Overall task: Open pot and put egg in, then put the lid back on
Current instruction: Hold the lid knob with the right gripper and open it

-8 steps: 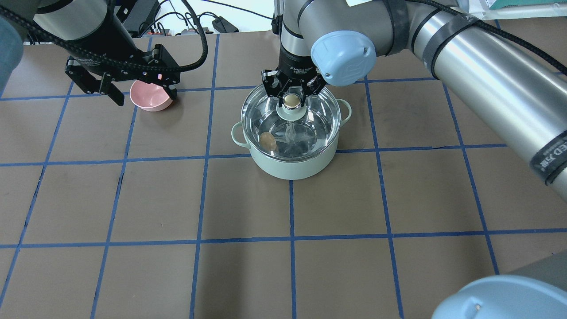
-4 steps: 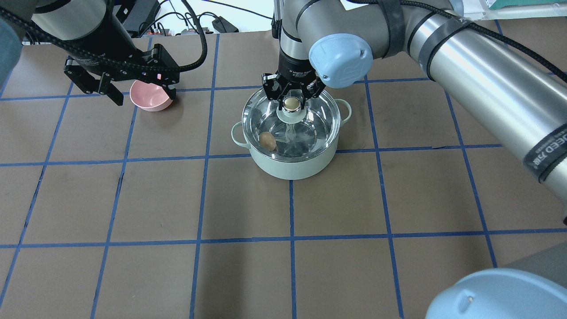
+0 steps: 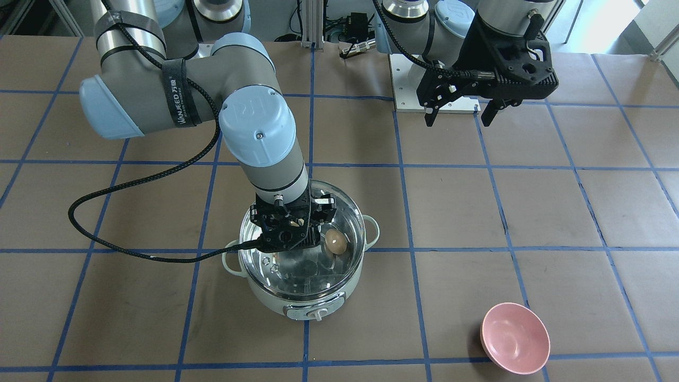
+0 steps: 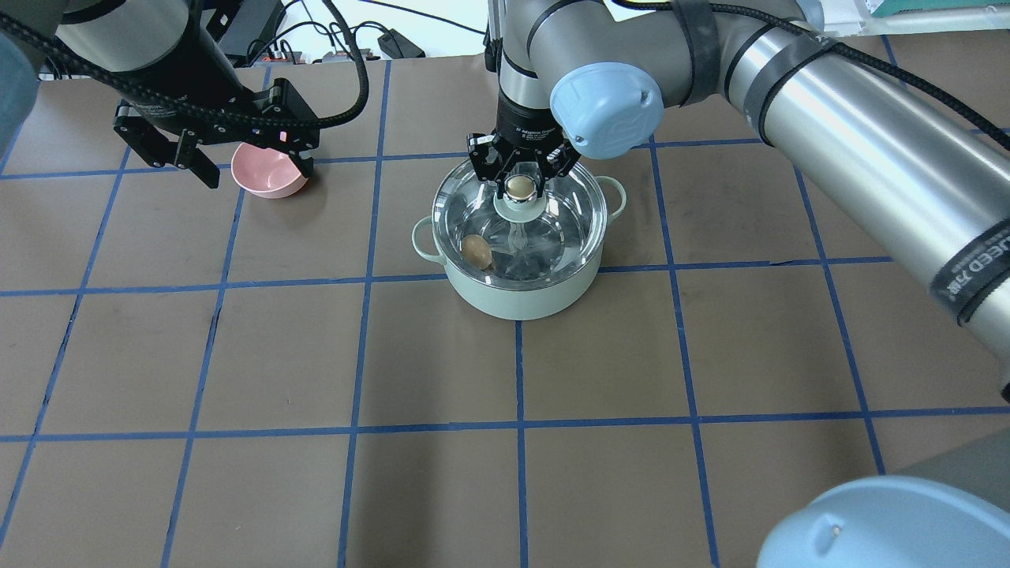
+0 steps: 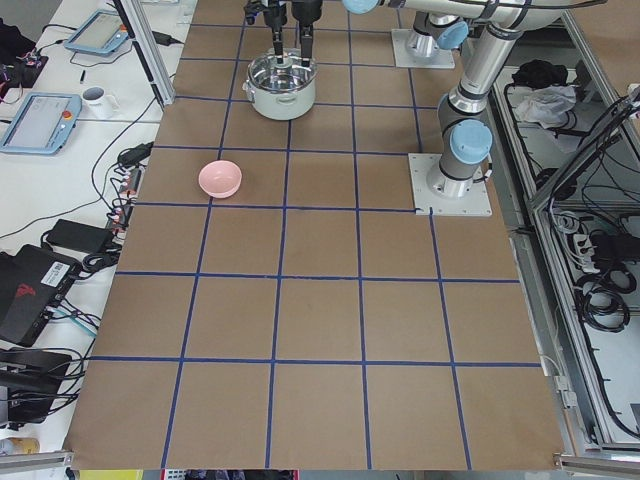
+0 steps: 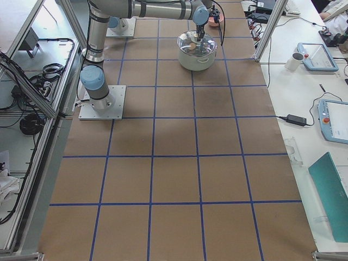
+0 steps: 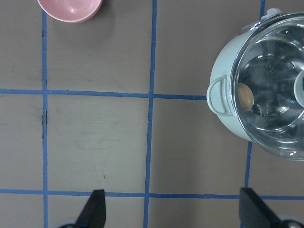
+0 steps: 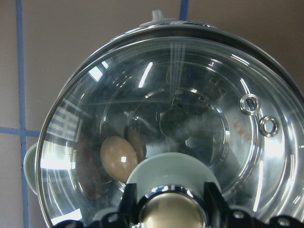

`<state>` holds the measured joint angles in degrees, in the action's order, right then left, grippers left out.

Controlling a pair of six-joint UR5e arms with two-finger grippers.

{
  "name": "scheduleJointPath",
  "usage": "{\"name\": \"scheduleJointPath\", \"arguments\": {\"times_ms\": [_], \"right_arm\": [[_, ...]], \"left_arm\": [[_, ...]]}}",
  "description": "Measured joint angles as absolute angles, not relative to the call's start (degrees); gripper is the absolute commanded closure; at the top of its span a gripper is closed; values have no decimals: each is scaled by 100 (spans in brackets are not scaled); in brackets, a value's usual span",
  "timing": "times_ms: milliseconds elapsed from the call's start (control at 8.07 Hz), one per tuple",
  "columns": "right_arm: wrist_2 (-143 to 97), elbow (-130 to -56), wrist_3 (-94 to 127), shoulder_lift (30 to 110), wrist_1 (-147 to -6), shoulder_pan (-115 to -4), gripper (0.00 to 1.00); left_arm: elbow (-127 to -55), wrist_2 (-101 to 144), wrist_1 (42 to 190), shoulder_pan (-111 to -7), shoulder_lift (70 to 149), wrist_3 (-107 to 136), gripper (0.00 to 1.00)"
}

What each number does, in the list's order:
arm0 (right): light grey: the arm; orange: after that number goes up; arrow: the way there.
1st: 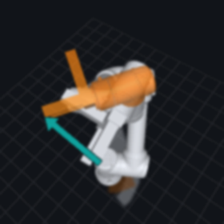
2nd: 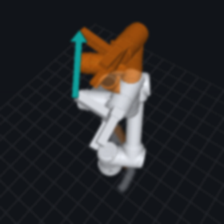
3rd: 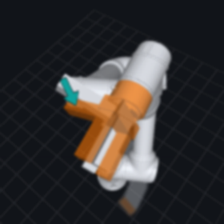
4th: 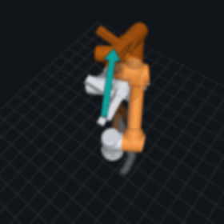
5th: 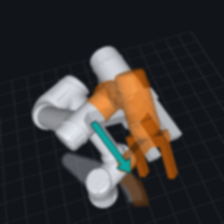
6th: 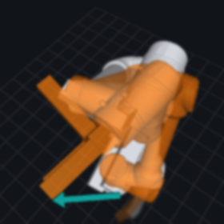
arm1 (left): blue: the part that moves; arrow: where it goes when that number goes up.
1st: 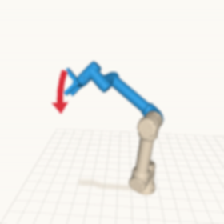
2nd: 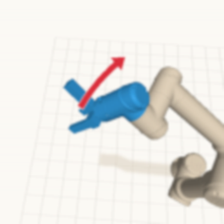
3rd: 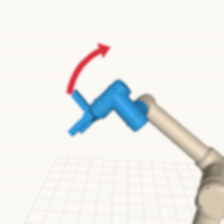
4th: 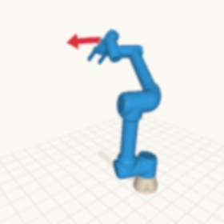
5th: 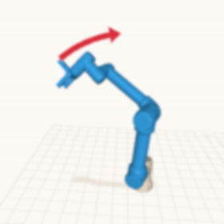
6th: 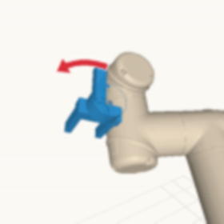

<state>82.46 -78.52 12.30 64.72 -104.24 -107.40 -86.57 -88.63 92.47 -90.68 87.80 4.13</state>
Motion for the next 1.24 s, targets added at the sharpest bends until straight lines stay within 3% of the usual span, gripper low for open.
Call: {"name": "scheduleJointPath", "arguments": {"times_ms": [743,867,1239], "right_arm": [[8227,-7857,1235,6469,-10442,-10740,100],[8222,-7858,1236,6468,-10474,-10740,93],[8218,-7858,1239,6469,-10549,-10740,93]], "left_arm": [[-8665,-8875,9262,-9070,8773,413,0],[-8666,-8876,9263,-9070,8772,413,0],[-8666,-8877,9264,-9070,8772,413,0]]}}
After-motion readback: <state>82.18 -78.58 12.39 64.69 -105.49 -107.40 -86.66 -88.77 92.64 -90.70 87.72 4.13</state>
